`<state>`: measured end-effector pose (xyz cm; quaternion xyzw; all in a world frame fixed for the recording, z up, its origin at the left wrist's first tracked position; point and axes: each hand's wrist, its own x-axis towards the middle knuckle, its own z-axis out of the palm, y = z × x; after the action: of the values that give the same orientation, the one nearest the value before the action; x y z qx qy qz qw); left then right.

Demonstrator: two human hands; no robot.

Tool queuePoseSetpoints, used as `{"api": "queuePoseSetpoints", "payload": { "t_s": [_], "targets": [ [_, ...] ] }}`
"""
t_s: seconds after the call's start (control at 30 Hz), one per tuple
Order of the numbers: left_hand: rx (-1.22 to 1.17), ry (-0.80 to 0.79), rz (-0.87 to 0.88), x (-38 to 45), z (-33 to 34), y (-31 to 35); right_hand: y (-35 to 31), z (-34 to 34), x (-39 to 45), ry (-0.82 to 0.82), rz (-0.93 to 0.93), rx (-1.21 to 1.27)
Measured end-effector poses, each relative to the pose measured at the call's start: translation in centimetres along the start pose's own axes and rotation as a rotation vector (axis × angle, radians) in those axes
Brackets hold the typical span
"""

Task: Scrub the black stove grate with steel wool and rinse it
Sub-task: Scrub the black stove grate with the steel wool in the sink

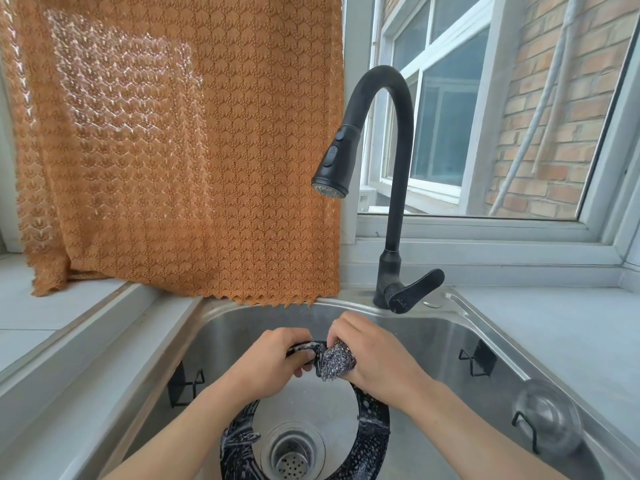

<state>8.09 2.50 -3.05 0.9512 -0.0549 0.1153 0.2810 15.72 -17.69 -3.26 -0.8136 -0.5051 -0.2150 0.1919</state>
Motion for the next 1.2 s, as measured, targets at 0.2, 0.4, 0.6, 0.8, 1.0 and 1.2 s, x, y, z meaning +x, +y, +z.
{"api": "queuePoseSetpoints", "payload": {
  "t_s": [0.2, 0.4, 0.6, 0.8, 1.0, 1.2],
  "targets": [
    [-0.001, 0.04, 0.017, -0.2, -0.2, 0.5, 0.2, 0.1, -0.2, 0.039, 0.262, 0.1],
    [0.007, 0.063, -0.015, -0.3, -0.3, 0.4, 0.7, 0.0, -0.9, -0.069, 0.598, 0.082],
    [-0.01, 0.085, -0.025, -0.3, 0.0, 0.6, 1.5, 0.9, -1.5, -0.229, 0.851, 0.078],
    [-0.051, 0.075, -0.034, -0.5, 0.2, 1.1, 1.8, 1.2, -1.8, -0.388, 0.982, 0.074],
    [-0.023, 0.121, -0.028, -0.5, 1.2, 1.7, 1.9, 1.0, -1.4, -0.349, 0.995, 0.123],
    [-0.029, 0.115, -0.028, -0.5, 1.3, 2.0, 2.3, 1.1, -1.9, -0.393, 1.055, 0.081]
  ]
}}
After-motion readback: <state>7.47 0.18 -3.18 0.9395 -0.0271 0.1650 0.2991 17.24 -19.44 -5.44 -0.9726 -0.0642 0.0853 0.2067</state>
